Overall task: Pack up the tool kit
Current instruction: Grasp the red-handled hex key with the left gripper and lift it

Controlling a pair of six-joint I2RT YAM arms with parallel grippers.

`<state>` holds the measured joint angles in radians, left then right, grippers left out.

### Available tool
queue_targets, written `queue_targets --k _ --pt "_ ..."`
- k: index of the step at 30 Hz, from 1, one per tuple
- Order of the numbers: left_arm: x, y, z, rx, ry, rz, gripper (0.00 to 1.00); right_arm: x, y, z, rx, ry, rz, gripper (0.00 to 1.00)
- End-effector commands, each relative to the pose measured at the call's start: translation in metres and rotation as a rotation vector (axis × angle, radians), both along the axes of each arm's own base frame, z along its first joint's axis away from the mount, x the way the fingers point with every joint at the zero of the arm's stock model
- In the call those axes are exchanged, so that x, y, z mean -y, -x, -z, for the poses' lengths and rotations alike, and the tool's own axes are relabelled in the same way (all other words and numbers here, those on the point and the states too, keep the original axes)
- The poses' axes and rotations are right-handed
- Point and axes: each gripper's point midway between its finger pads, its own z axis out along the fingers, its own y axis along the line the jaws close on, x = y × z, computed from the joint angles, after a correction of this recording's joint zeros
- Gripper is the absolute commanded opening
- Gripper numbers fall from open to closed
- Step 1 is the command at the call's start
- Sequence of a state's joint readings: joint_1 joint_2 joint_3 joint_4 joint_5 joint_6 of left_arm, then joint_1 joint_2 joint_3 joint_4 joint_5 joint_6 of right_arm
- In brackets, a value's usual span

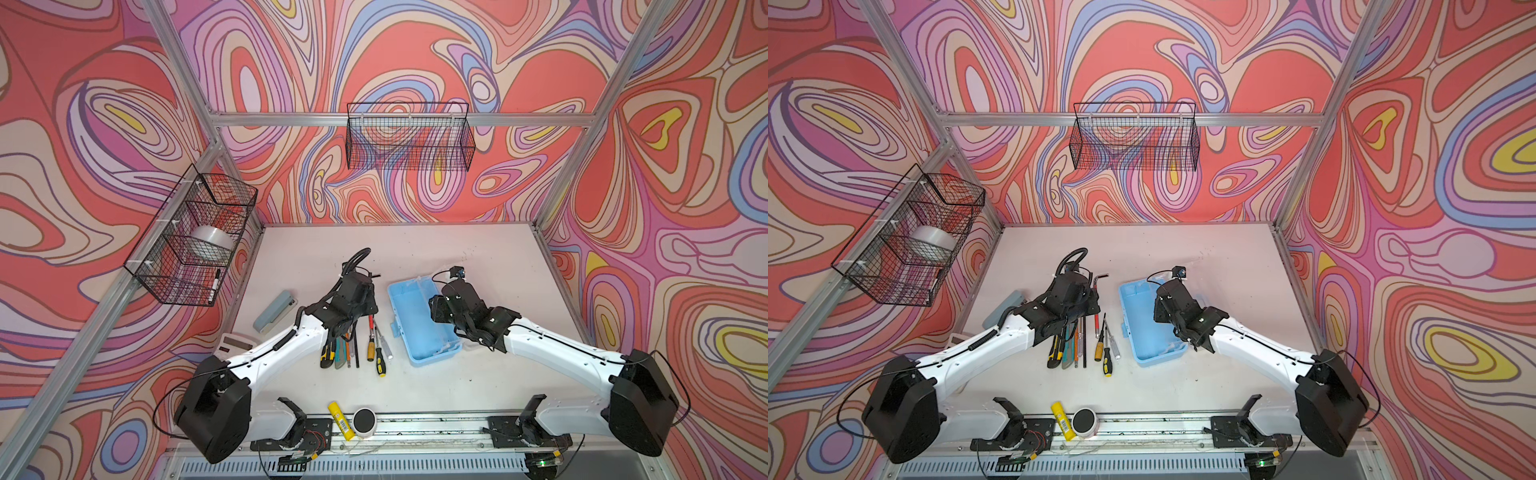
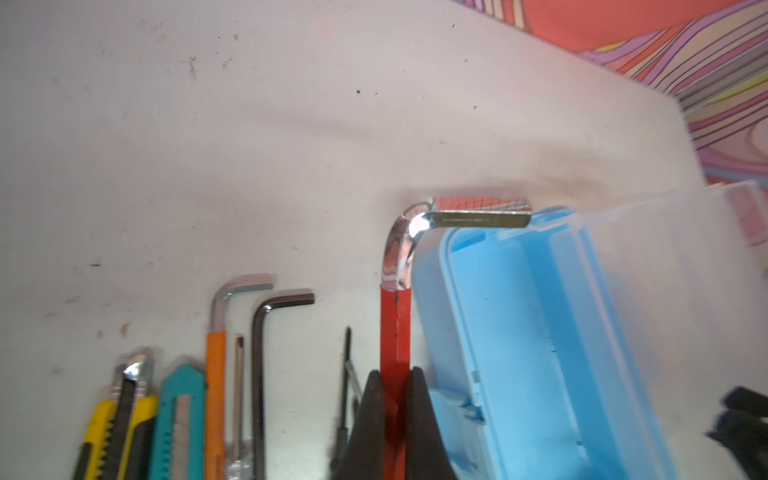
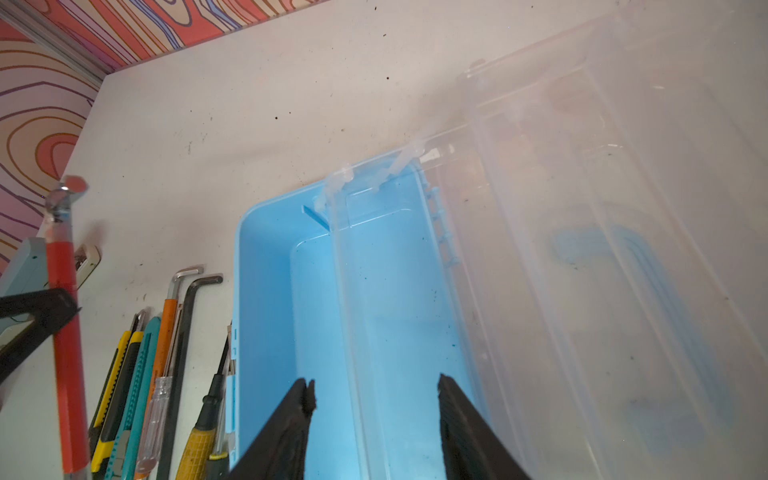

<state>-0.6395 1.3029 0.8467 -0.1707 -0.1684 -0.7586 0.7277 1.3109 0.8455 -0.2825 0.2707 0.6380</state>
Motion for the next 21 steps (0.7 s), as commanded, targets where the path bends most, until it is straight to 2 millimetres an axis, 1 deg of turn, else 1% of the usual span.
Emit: queue_targets --k 1,2,4,5,8,11,16,21 --pt "0.023 0.004 -0.004 0.006 0.2 -0.095 0.0 0.001 -0.007 -0.02 0.048 -0.025 0.023 0.51" --pt "0.028 0.004 -0.003 0.004 0.238 -0.103 0.0 0.001 -0.008 -0.021 0.05 -0.026 0.024 0.51" --pt "0.044 0.004 -0.005 0.001 0.3 -0.083 0.0 0.001 -0.008 -0.021 0.048 -0.028 0.02 0.51" --pt "0.052 0.005 -0.005 -0.01 0.311 -0.073 0.0 0.0 -0.008 -0.021 0.045 -0.029 0.017 0.51" --pt "0.069 0.009 0.001 -0.027 0.317 -0.063 0.0 0.001 -0.007 -0.024 0.048 -0.036 0.014 0.51" --pt "0.081 0.011 0.009 -0.045 0.36 -0.056 0.0 0.003 -0.005 -0.025 0.052 -0.041 0.013 0.51" --pt "0.099 0.011 0.012 -0.077 0.388 -0.016 0.0 0.005 -0.002 -0.023 0.05 -0.046 0.01 0.51" --pt "0.109 0.01 0.026 -0.125 0.37 -0.002 0.0 0.007 -0.001 -0.017 0.041 -0.044 0.009 0.52"
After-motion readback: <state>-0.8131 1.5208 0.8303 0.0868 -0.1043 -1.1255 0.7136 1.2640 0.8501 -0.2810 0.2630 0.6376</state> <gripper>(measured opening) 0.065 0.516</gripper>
